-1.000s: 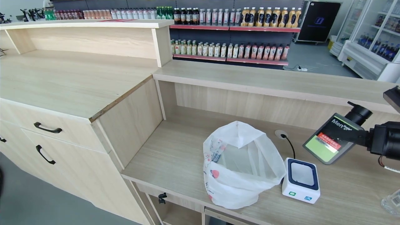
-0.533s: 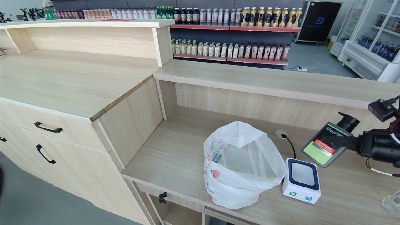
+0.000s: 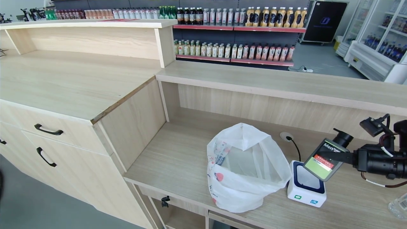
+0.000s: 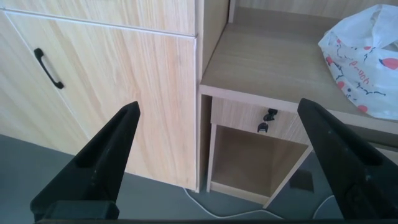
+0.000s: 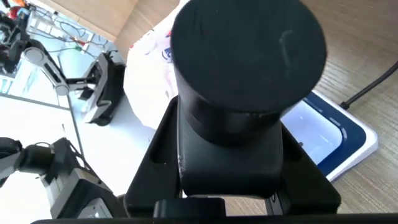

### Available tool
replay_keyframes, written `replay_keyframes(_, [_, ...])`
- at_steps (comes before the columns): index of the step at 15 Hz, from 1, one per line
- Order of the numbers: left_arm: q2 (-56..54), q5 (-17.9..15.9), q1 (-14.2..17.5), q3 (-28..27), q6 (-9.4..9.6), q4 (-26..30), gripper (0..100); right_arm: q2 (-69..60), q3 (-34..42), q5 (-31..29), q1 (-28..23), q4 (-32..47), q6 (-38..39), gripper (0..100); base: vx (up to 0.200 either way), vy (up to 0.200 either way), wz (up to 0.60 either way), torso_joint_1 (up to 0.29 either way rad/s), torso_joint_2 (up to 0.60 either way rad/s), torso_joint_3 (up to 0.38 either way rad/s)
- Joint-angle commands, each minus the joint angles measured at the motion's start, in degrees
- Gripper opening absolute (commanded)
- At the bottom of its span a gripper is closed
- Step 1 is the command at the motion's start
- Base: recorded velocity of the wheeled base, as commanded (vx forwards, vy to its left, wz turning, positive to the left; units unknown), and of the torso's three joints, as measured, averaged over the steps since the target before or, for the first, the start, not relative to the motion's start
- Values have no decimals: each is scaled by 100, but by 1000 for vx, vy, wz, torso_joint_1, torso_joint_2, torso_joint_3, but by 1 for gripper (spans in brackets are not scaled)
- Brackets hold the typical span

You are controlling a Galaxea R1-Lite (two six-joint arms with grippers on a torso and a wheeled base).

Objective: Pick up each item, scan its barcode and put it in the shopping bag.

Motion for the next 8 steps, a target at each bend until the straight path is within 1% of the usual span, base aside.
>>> replay_keyframes(1, [1,0,0,0,-1,0,100,294,-31,32,10,-3,-173,0,0,0,0,0,0,0])
replay_keyframes(3, [1,0,0,0,-1,0,100,461,-5,41,37,-3,-604,0,0,0,0,0,0,0])
replay_keyframes(5, [1,0,0,0,-1,0,100,593,-40,50,107,-12,-815,0,0,0,0,0,0,0])
replay_keyframes(8, [1,0,0,0,-1,0,100,645,-198,85,327,-118,-824,0,0,0,0,0,0,0])
